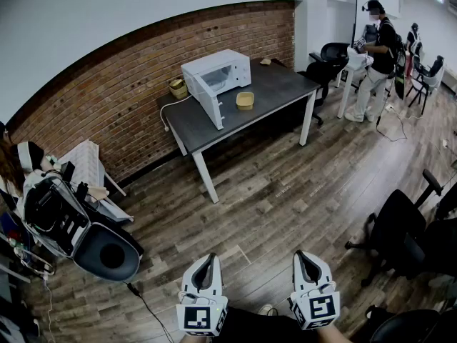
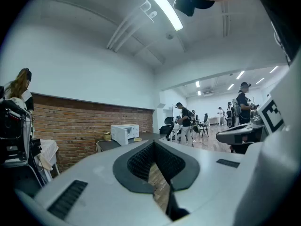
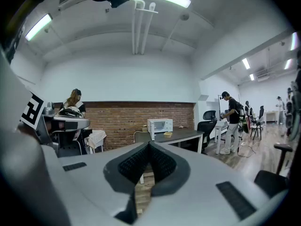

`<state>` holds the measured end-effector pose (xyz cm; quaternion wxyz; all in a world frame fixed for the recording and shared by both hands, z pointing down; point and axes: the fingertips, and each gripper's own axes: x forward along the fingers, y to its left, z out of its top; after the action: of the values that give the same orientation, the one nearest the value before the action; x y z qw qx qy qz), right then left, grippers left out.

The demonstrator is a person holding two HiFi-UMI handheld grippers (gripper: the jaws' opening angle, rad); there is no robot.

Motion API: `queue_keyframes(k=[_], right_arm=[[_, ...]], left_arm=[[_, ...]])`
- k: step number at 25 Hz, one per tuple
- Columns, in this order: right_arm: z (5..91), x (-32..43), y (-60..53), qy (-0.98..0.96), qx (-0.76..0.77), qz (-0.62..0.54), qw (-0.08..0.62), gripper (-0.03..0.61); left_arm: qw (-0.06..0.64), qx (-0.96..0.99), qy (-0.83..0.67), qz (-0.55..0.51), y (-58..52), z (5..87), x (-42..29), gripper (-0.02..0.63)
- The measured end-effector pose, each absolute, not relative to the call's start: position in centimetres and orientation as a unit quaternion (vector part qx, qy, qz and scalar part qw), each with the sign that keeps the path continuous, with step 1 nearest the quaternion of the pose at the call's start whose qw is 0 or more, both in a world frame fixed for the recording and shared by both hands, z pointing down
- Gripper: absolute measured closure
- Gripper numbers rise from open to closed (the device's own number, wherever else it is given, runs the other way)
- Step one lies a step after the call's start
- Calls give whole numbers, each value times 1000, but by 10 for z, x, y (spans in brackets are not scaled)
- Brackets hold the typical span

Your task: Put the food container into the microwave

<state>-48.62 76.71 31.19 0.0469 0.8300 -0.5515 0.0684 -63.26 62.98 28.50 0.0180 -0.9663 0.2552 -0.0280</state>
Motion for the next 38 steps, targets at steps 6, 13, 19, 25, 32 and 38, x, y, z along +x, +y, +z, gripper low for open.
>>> queue_keyframes(k=[6, 13, 19, 25, 32, 38], right_arm=[[311, -479, 768, -546, 833, 77, 46, 515], [319, -479, 773, -549, 832, 76, 25, 515], [307, -465, 775, -548, 833, 66, -19, 514], [342, -469, 762, -555, 826, 91, -20, 514], [366, -449, 750, -546, 831, 105, 4, 514], [381, -421, 717, -522, 841, 134, 54, 514]], left_arm=[[24, -969, 245, -34, 629, 276, -626, 604], [31, -971, 233, -47, 643, 278, -620, 604], [48, -968, 239, -65, 649, 268, -618, 604], [61, -966, 231, -103, 645, 293, -619, 604], [21, -971, 201, -127, 622, 330, -580, 604], [16, -977, 173, -127, 579, 339, -537, 604]])
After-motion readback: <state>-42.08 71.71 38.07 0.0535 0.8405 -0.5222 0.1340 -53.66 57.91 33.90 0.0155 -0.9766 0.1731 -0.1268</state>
